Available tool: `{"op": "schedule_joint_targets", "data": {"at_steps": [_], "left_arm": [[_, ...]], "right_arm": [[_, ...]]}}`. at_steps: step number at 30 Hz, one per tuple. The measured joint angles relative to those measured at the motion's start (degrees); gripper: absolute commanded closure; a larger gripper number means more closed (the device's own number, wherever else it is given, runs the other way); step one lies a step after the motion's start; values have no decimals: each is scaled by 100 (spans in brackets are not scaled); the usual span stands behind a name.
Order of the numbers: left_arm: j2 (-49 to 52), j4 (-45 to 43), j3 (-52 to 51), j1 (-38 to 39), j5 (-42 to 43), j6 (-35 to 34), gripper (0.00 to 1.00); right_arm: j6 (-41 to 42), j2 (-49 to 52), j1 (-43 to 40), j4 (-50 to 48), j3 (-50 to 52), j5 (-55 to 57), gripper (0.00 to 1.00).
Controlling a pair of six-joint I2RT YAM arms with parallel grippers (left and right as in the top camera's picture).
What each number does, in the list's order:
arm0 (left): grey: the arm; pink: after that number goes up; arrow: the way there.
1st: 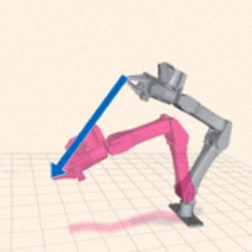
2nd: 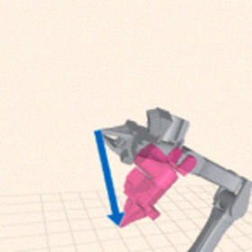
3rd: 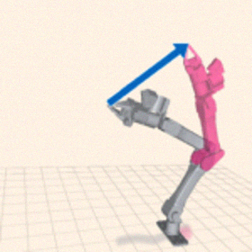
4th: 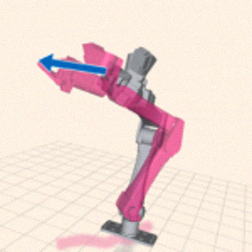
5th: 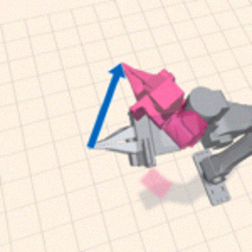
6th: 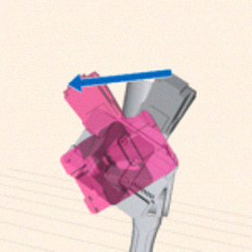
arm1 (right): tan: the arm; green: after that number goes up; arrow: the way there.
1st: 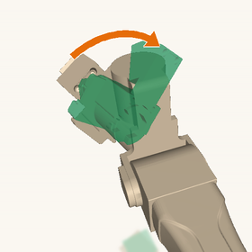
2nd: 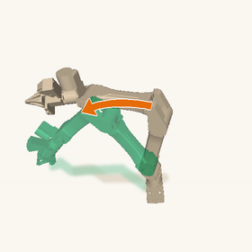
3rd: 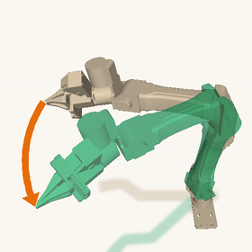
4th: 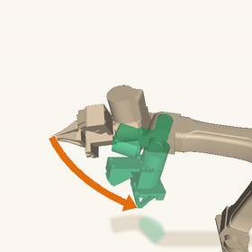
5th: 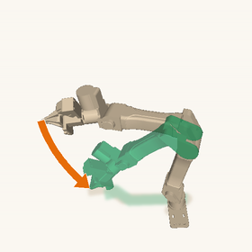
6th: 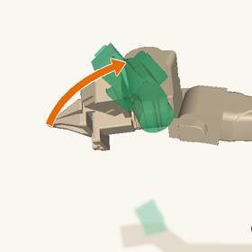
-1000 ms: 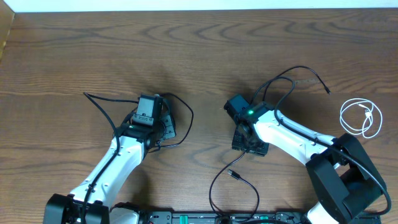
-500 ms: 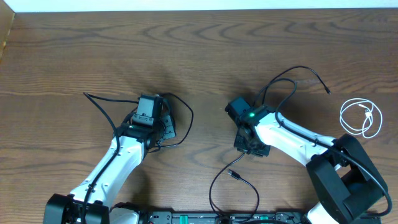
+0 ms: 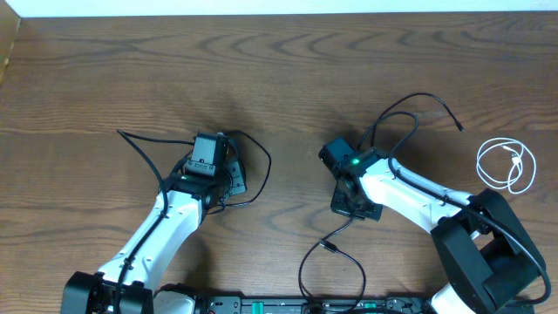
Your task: Untangle cables
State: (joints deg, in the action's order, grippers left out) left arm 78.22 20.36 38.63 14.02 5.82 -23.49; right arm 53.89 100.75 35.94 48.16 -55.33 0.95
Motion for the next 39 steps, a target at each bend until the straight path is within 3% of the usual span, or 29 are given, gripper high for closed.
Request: {"op": "schedule_joint_targets", "data": {"at_steps": [4, 6, 11, 22, 28, 34, 39], "left_arm": [[0, 0, 0, 0, 0, 0, 85], [0, 0, 0, 0, 0, 0, 78], [0, -2, 0, 0, -2, 20, 71], [0, 0, 0, 0, -2, 22, 69], [0, 0, 0, 0, -2, 22, 69], [0, 0, 0, 0, -2, 22, 69], [0, 2, 0, 0, -2, 22, 69]], "right_arm": [[-365, -2, -46, 20, -2, -35, 99], [-612, -9, -127, 44, -4, -125, 99], [-1631, -197, -256, 240, -160, -444, 99], [-3126, -2116, -267, 732, -2048, -636, 99], [-3368, -2927, -393, -31, -2894, 232, 99], [-3456, -3600, -527, -1224, -2997, 1593, 99], [-3792, -3851, -699, -1624, -3010, 2529, 99]]}}
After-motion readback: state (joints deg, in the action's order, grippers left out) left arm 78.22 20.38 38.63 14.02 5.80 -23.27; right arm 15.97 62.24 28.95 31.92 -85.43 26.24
